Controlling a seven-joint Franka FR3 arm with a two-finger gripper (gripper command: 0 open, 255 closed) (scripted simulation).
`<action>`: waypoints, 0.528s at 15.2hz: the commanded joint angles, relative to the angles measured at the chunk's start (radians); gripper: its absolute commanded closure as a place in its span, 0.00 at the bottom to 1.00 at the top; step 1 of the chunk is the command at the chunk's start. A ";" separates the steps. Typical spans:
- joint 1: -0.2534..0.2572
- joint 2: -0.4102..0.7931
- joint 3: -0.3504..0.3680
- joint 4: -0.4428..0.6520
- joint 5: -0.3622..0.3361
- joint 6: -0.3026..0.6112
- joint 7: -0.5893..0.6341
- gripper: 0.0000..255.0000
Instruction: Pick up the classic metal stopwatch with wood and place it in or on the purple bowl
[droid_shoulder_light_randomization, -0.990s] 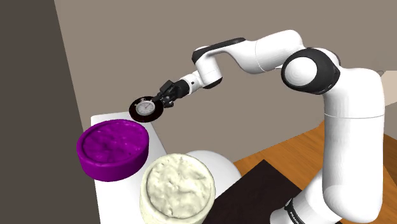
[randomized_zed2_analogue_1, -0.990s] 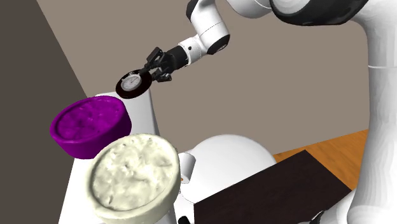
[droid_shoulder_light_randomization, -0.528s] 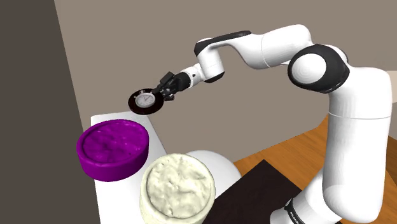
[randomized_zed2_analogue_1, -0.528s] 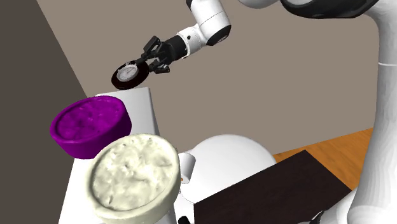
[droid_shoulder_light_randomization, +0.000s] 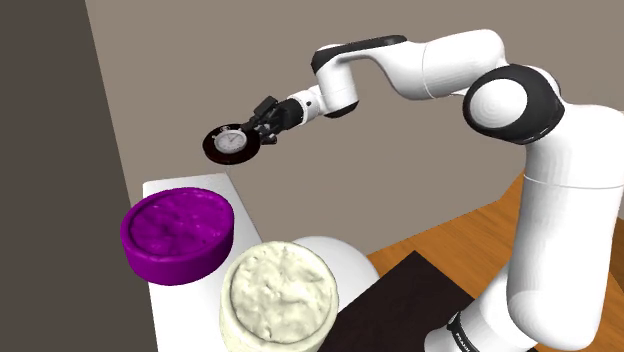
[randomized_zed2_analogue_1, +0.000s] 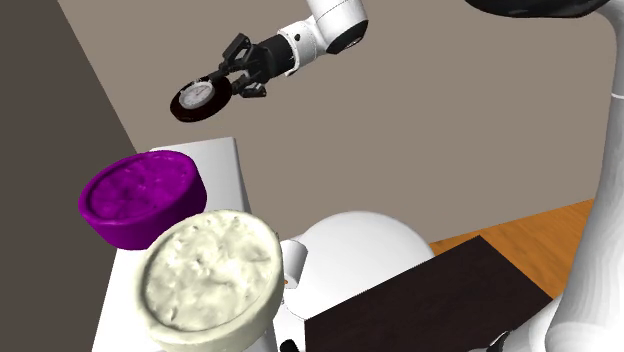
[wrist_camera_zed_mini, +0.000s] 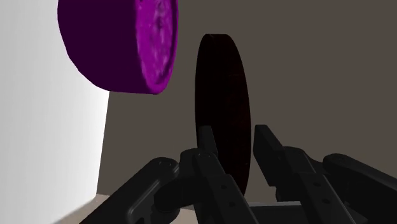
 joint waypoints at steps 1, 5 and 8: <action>0.001 -0.011 0.001 0.000 0.001 -0.001 0.010 1.00; 0.057 -0.105 0.029 -0.127 0.029 0.081 -0.003 1.00; 0.098 -0.166 0.055 -0.207 0.056 0.144 -0.008 1.00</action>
